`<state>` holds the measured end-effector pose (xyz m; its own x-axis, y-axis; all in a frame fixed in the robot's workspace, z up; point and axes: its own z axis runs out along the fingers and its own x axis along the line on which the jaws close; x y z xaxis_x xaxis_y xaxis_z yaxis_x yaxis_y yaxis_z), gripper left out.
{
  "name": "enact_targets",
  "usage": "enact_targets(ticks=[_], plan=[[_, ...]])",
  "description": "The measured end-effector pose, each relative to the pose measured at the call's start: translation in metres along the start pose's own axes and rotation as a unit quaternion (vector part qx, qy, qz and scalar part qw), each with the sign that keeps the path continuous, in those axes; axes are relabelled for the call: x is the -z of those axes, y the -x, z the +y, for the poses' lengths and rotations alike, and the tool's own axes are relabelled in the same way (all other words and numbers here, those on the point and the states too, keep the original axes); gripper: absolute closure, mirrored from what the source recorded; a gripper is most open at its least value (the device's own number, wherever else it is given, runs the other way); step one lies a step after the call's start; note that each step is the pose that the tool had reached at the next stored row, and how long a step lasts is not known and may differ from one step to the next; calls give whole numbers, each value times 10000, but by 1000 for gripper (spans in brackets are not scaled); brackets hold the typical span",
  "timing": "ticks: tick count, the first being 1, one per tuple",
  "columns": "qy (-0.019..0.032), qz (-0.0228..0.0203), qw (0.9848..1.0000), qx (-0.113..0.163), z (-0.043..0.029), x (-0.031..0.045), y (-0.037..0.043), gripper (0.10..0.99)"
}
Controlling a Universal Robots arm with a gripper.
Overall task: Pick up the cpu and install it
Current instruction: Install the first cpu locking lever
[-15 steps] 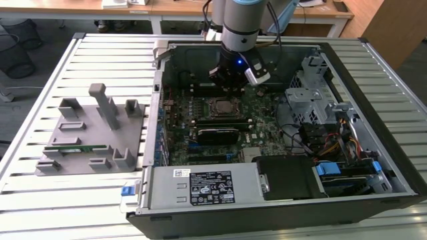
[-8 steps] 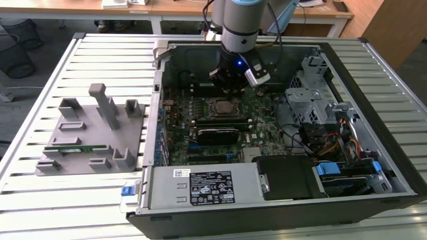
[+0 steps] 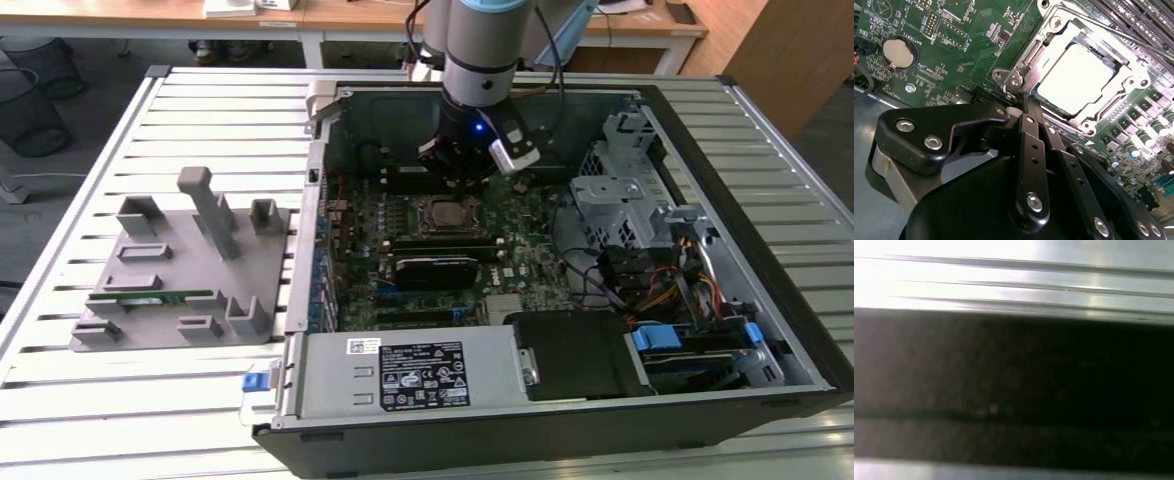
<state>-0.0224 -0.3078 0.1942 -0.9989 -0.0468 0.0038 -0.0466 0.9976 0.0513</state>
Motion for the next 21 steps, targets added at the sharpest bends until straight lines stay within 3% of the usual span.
enact_targets(ticks=[3,5,12,21], plan=[[144,-7,9999,1,-1,-1,-1,980],[201,-9,9998,1,-2,1,-2,980],[211,-12,9998,1,8,93,1,980],[211,-10,9998,1,-33,98,-1,980]])
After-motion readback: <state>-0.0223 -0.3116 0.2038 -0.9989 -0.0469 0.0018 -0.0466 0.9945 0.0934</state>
